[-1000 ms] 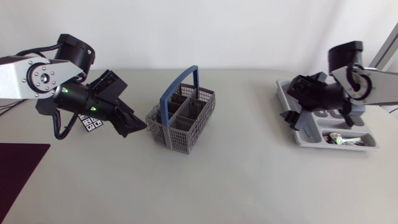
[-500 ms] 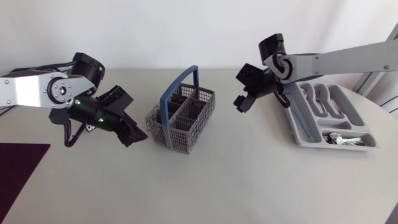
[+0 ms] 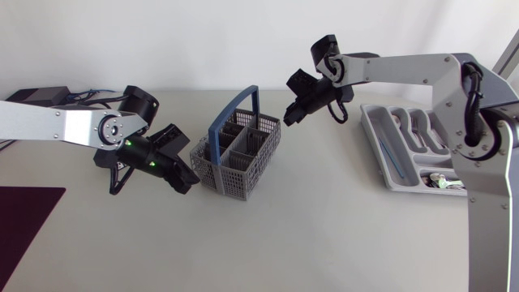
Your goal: Transfer all utensils from the basket to the drawer tray.
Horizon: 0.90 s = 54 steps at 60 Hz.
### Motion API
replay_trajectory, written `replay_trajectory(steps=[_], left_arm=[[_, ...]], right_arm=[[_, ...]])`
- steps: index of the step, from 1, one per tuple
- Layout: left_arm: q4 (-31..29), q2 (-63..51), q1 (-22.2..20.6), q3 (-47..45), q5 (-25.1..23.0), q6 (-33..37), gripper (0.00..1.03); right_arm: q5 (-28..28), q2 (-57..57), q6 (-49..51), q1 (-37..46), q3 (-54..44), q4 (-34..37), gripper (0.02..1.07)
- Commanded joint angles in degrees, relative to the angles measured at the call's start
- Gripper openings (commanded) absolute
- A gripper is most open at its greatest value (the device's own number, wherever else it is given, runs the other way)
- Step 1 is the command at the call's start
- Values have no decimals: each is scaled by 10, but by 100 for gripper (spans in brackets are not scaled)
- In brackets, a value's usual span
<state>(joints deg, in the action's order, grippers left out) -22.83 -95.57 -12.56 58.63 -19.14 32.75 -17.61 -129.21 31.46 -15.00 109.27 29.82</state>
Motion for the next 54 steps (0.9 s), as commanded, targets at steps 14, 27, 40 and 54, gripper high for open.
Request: replay_trajectory(steps=[14,27,40,54], left_arm=[[45,-48,5,33,4,-38,20],[46,-56,22,33,5,-37,20],[46,-50,61,26,4,-23,20],[47,-48,93,28,4,-16,20]], right_arm=[[-67,-40,-16,-4,61,73,13],[-103,2,11,-20,-13,79,12],[-100,65,18,-45,-105,60,12],[-61,50,-12,-39,-92,38,12]])
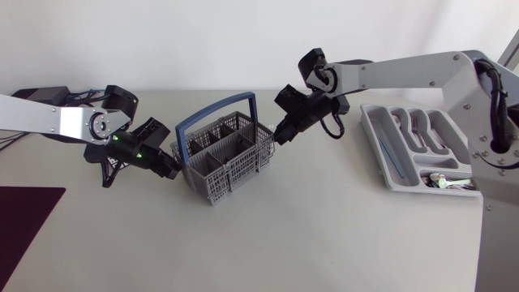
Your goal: Transfer all utensils from the basket to the drawer tray.
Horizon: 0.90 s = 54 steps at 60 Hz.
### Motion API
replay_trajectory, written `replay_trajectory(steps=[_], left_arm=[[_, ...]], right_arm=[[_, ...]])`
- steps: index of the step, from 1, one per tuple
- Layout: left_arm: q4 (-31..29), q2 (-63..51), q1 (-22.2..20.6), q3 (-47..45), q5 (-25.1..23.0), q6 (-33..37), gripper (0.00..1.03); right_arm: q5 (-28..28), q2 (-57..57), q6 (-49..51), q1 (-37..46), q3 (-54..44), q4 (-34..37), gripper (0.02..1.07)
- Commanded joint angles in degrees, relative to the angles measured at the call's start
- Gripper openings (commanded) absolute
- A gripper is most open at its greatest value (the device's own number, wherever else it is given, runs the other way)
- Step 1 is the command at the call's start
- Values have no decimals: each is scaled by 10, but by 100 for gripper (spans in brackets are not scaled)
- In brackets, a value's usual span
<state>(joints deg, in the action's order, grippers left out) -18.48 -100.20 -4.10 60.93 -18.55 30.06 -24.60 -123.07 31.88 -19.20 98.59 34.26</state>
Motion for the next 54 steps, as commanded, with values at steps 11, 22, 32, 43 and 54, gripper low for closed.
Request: replay_trajectory(steps=[11,22,32,43,54], left_arm=[[4,-4,20,17,-2,13,20],[10,-12,9,32,-3,10,20],[10,-22,-4,49,-3,7,20],[13,-33,-14,60,-3,3,20],[14,-39,-31,68,-3,1,20]], right_arm=[[26,-38,-37,0,57,-4,12],[5,-28,-26,-22,42,0,12],[-4,17,-10,-39,-20,-3,12],[-9,66,-3,-48,-95,-15,12],[-9,117,0,-47,-169,-32,12]])
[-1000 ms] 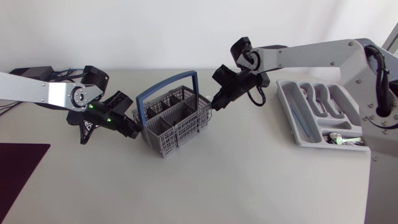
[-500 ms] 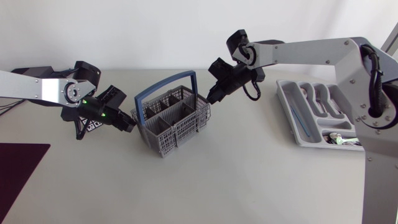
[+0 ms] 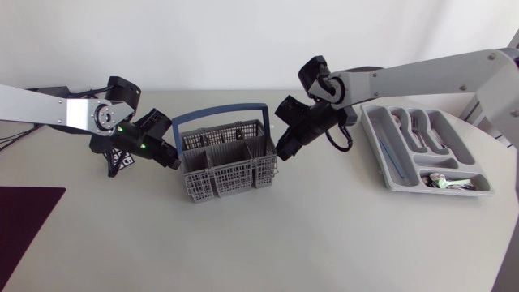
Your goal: Transfer all utensils from the basket to the drawer tray.
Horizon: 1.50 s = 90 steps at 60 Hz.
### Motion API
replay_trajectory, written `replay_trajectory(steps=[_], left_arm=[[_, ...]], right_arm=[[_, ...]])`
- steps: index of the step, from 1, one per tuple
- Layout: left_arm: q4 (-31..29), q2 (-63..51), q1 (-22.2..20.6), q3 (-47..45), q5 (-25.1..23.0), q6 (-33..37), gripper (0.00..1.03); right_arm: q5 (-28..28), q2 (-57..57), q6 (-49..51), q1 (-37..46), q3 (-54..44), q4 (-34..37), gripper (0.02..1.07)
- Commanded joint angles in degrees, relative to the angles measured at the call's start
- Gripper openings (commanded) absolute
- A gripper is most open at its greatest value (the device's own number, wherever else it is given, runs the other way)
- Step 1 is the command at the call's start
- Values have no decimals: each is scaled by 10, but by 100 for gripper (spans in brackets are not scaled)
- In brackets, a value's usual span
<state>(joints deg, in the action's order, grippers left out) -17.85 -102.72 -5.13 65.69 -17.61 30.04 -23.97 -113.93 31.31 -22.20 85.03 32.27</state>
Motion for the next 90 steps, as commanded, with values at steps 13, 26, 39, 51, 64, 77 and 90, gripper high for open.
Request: replay_trajectory(steps=[13,26,39,51,64,77,90], left_arm=[[6,-26,-59,42,-9,-13,20],[6,-38,-106,61,17,-24,20],[7,-40,-110,67,32,-31,20],[5,-29,-82,59,32,-27,20],[5,-20,-76,45,32,-26,20],[5,-8,-88,31,31,-27,20],[5,-4,-89,28,31,-27,20]], right_arm=[[-13,93,9,-6,-121,-28,12],[-9,131,17,26,-176,-35,12],[-8,136,14,31,-182,-40,12],[1,136,-1,7,-175,-46,12],[16,122,-15,-4,-159,-55,12],[27,110,-23,9,-144,-56,12],[30,107,-24,16,-147,-61,12]])
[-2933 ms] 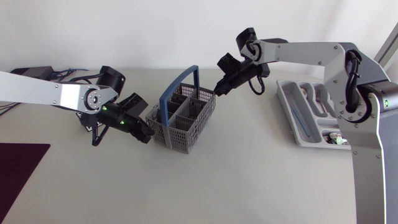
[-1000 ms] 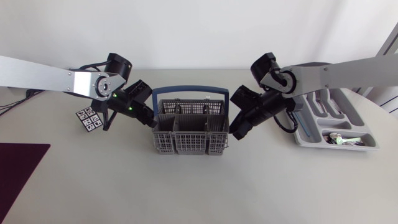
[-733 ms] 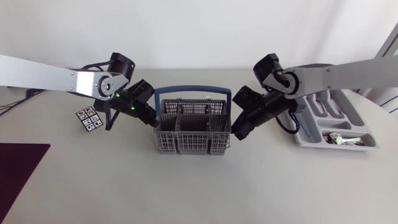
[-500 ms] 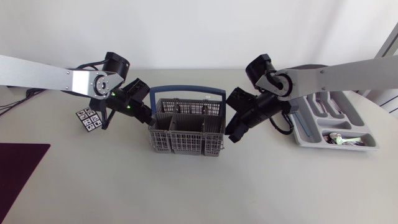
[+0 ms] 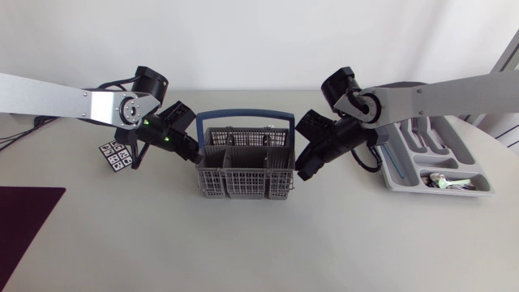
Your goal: Transfer all utensils from the basket to the drawer tray.
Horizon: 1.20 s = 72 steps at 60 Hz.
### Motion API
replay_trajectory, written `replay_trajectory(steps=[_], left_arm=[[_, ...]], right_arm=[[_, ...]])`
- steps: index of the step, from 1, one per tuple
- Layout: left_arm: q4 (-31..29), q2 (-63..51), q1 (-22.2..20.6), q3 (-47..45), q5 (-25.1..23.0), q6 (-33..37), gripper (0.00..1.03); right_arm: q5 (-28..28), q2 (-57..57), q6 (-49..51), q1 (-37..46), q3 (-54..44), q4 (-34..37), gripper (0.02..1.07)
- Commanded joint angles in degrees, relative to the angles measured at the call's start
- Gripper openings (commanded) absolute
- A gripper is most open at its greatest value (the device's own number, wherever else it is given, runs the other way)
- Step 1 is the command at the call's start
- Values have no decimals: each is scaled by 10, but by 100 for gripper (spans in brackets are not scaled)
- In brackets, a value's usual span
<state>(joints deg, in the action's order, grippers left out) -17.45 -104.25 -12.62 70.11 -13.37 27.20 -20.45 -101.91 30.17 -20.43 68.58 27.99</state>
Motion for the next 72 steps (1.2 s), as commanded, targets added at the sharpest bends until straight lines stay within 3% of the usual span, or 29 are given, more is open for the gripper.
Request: replay_trajectory(steps=[1,13,28,39,47,51,52,72], left_arm=[[1,12,-14,-17,-11,1,20],[1,14,-13,-17,-11,1,20],[1,16,20,-16,-11,3,24],[1,31,49,-23,-11,2,37],[1,50,64,-37,-11,0,72],[1,62,70,-40,-11,0,93],[1,70,73,-43,-11,0,100],[37,182,114,-90,-11,-42,99]], right_arm=[[-6,-15,-13,-1,18,-18,12],[-3,-20,-13,-1,15,-19,12],[26,-18,-20,16,-13,-25,13],[52,-3,-33,35,-40,-29,41],[81,20,-36,49,-71,-48,90],[81,34,-36,58,-80,-48,103],[81,37,-36,61,-84,-48,103],[109,145,-34,115,-125,-58,103]])
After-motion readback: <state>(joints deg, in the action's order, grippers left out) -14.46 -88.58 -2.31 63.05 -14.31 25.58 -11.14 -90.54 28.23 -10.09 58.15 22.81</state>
